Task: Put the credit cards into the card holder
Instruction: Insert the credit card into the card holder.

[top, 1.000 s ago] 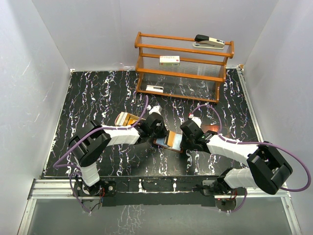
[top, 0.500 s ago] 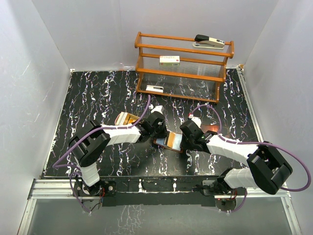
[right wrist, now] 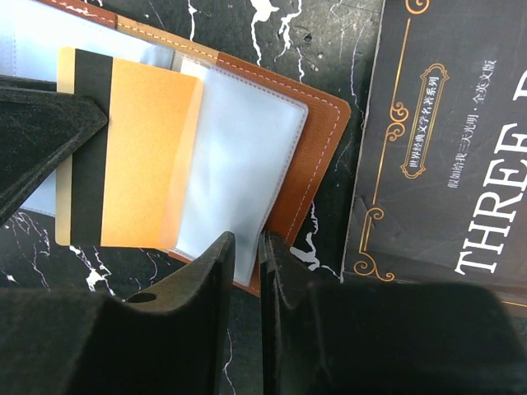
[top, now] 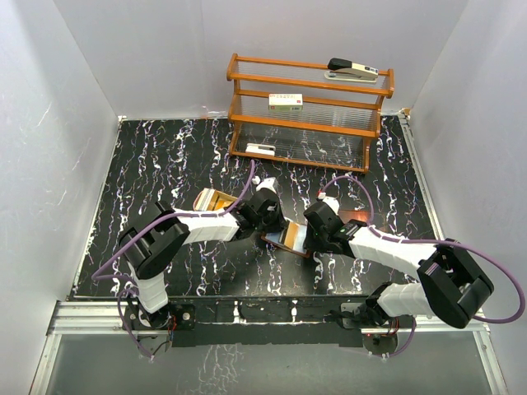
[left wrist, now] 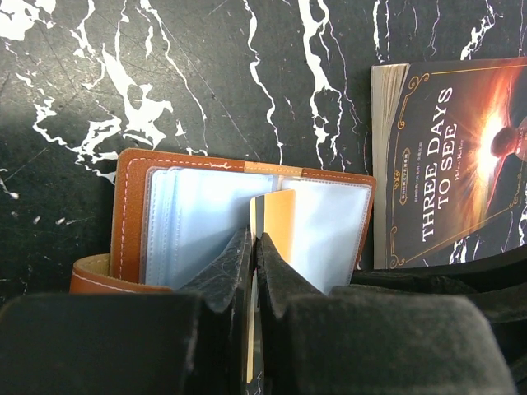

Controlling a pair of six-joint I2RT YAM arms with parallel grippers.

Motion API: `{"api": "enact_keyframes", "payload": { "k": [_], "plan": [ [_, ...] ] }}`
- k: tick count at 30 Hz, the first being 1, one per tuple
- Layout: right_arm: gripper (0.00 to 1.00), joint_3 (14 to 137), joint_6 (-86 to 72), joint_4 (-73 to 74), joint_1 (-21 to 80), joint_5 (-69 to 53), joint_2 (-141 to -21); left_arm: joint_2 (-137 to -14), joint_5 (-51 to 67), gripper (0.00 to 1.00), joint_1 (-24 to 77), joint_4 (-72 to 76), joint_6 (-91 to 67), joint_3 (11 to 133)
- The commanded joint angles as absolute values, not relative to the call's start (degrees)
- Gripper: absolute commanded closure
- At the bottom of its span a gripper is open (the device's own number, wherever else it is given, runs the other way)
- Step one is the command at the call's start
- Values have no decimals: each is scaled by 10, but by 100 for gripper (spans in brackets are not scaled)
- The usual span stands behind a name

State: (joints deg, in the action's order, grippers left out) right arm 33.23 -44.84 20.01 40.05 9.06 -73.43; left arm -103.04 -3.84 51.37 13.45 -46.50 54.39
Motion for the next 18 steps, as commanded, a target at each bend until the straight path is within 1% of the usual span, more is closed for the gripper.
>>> {"api": "enact_keyframes", "payload": {
  "k": [1, 3, 5, 8, 10, 12, 13, 18],
  "plan": [
    [83, 353, -446, 199, 400, 93, -721, -1050, -38, 100, 524, 120, -461, 530],
    [83, 351, -446, 196, 400, 92, -725, -1050, -38, 99, 525, 123, -458, 530],
    [83, 351, -446, 196, 401, 92, -729, -1049, -41, 93, 526, 114, -456, 534],
    [83, 362, -444, 208, 401, 94, -727, -1037, -63, 77, 526, 87, -446, 541],
    [82, 377, -444, 236, 401, 103, -717, -1021, -81, 63, 526, 72, -437, 545],
    [81, 385, -446, 253, 401, 113, -702, -1008, -91, 55, 526, 60, -431, 547],
    [81, 385, -448, 256, 400, 116, -691, -1003, -92, 54, 526, 55, -428, 548],
    [79, 378, -462, 261, 400, 141, -678, -995, -79, 52, 526, 47, -423, 552]
  ]
}}
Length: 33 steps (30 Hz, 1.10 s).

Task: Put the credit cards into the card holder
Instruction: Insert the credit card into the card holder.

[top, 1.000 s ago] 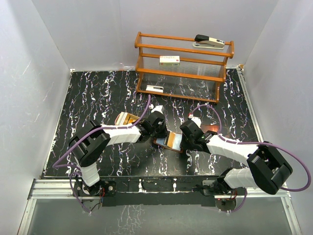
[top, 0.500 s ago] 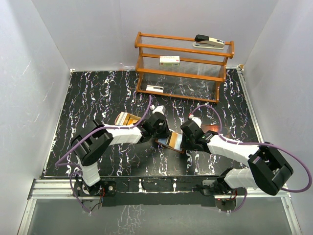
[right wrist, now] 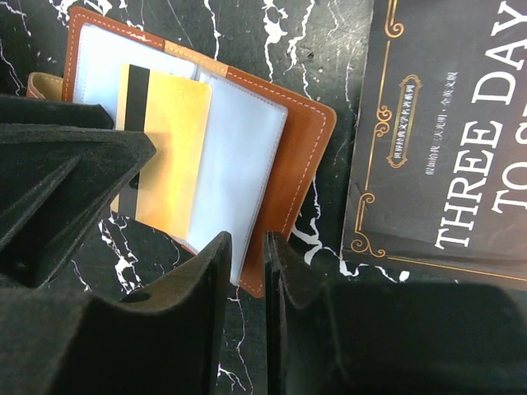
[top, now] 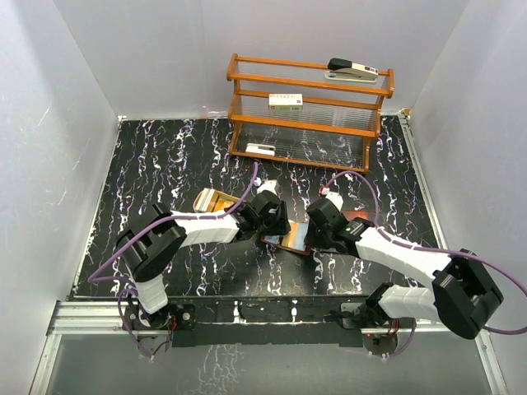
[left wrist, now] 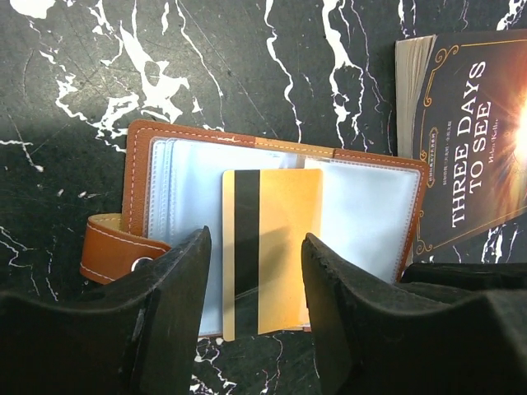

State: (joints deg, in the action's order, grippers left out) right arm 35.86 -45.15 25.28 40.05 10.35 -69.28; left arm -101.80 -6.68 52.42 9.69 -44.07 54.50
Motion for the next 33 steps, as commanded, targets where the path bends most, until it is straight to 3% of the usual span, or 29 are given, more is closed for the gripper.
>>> {"api": "enact_keyframes", "payload": {
  "k": [1, 12, 16, 25, 29, 33],
  "plan": [
    [79, 378, -464, 262, 400, 148, -681, -997, -75, 52, 526, 44, -421, 554],
    [85, 371, -464, 215, 400, 149, -750, -1027, -42, 53, 526, 44, -405, 569],
    [88, 354, -463, 196, 400, 145, -760, -1040, -22, 66, 526, 46, -398, 580],
    [88, 315, -459, 163, 400, 140, -737, -1051, 27, 81, 526, 88, -388, 581],
    [88, 314, -455, 155, 400, 138, -738, -1060, 42, 80, 527, 91, -385, 590],
    [88, 315, -452, 158, 400, 138, -732, -1056, 16, 68, 531, 57, -376, 603]
  ]
}}
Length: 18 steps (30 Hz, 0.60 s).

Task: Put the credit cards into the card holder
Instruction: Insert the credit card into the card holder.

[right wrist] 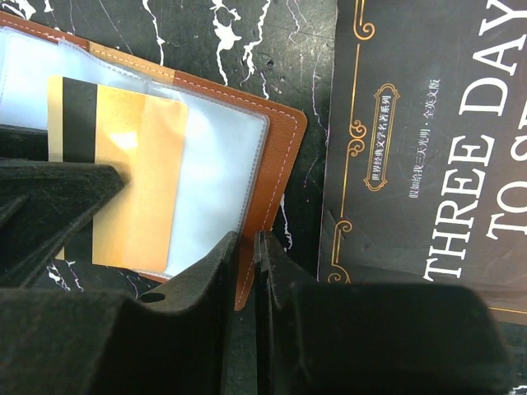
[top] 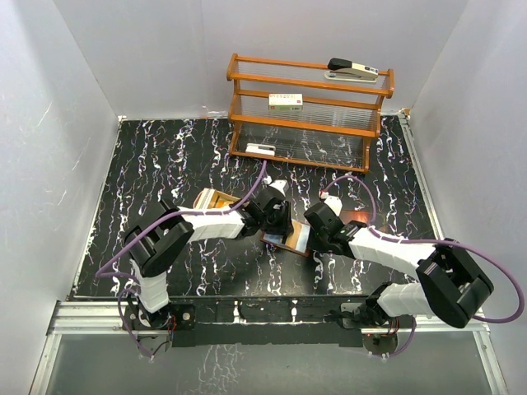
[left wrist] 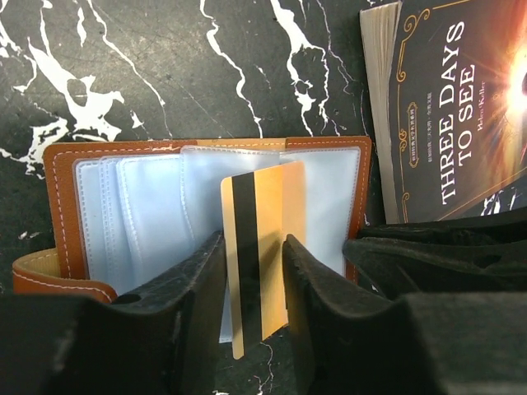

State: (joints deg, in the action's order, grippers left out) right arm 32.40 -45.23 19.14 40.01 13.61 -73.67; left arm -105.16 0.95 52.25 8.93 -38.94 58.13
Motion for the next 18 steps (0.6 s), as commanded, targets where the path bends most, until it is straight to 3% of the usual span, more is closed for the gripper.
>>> {"api": "enact_keyframes", "payload": {
  "k": [1, 6, 18],
  "plan": [
    [88, 316, -452, 160, 400, 139, -729, -1049, 1, 64, 531, 48, -376, 603],
    [88, 317, -454, 167, 400, 137, -715, -1012, -58, 54, 531, 15, -380, 602],
    [87, 317, -460, 170, 400, 137, -713, -984, -29, 51, 538, 55, -396, 584]
  ]
}}
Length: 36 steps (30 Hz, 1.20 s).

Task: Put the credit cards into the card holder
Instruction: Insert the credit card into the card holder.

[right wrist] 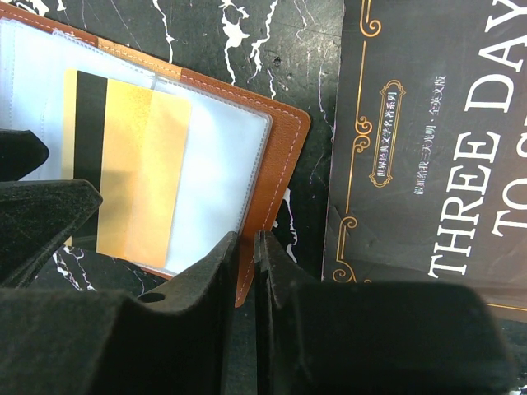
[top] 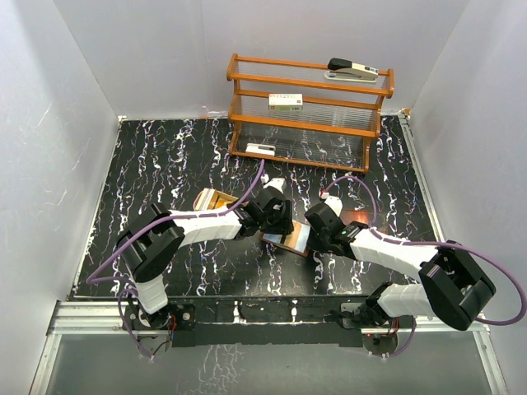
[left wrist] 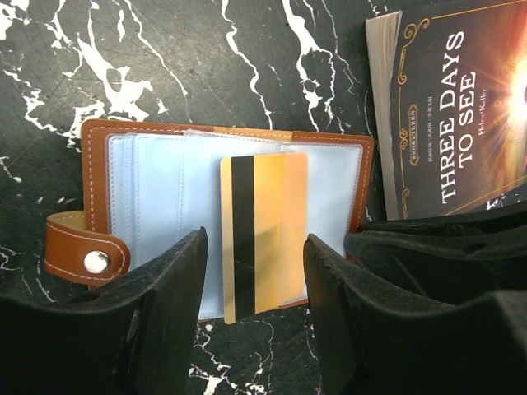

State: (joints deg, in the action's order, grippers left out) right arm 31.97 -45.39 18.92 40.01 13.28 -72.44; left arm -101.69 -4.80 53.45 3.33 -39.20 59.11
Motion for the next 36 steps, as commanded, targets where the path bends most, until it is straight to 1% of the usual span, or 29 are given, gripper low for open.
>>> {"api": "enact_keyframes", "payload": {
  "k": [1, 12, 21, 24, 30, 36],
  "plan": [
    [87, 317, -461, 170, 400, 137, -713, -987, -25, 50, 538, 54, -396, 587],
    [88, 321, -462, 174, 400, 139, -717, -1014, -8, 50, 538, 58, -391, 589],
    [88, 319, -464, 173, 400, 141, -716, -1031, 31, 54, 538, 81, -396, 596],
    [88, 318, -464, 171, 399, 140, -716, -1026, 25, 54, 538, 73, -393, 598],
    [88, 313, -464, 171, 400, 138, -714, -997, -39, 47, 539, 32, -381, 599],
    [88, 317, -464, 173, 399, 139, -715, -1001, -36, 44, 538, 36, -375, 600]
  ]
}}
